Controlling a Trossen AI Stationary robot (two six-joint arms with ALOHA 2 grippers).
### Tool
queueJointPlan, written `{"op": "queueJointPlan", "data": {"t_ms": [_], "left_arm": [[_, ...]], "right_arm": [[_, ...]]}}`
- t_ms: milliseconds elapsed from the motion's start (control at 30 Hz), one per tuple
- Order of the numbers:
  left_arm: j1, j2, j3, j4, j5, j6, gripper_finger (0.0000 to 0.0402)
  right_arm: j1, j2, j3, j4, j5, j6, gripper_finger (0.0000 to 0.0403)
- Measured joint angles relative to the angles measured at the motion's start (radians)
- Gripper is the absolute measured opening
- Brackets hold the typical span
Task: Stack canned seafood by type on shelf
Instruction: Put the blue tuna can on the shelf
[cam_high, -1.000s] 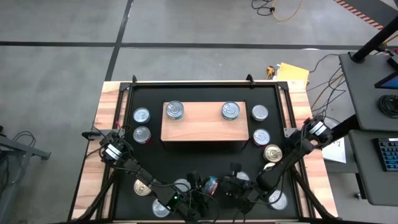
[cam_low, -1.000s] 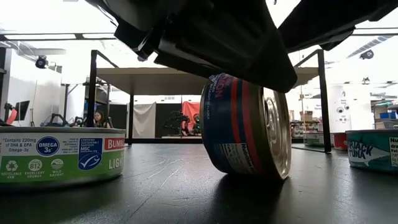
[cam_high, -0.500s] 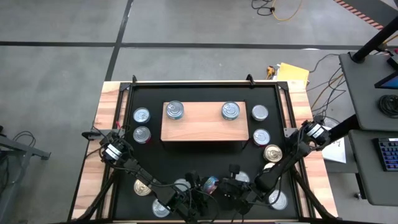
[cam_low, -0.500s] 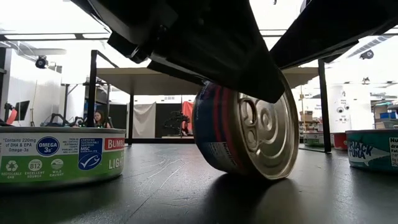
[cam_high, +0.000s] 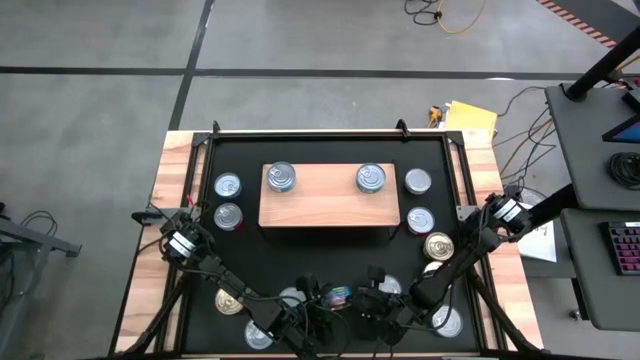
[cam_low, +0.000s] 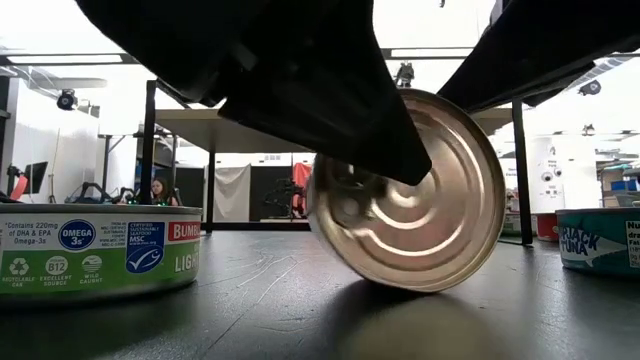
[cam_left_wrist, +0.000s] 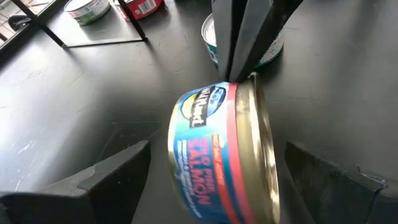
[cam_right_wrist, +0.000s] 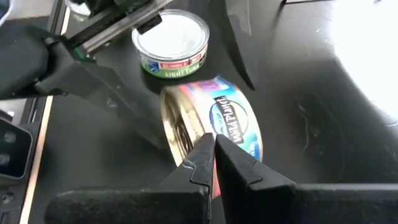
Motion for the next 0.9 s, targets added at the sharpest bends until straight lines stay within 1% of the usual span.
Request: {"op": "queueJointPlan", "data": {"t_ms": [167,300,533,800,900], "left_arm": [[-0.001,0.000,-0.005,0.001,0.020,0.003,0.0353],[-0.003,0.000,-0.008,0.000,0.032,0.003,0.0337],[-0.003,0.000,-0.008,0.000,0.031,0.010,0.0285],[-0.005,0.000,-0.008,0.000,0.018,0.020,0.0212],[-0.013,0.000,-0.014,-0.008,-0.041,0.018,0.0193]], "right_arm": [[0.000,0.003,-0.002,-0.007,-0.011,-0.004,0.0009],[0.000,0.003,-0.002,-0.002,-0.004,-0.016,0.0009],[0.000,0.003,-0.002,-0.002,0.006,-0.031,0.0009],[0.000,-0.023,-0.002,-0.011,0.010,-0.039,0.0009],[0.000,-0.052,-0.002,-0.028,0.010,-0.046,0.0009]]}}
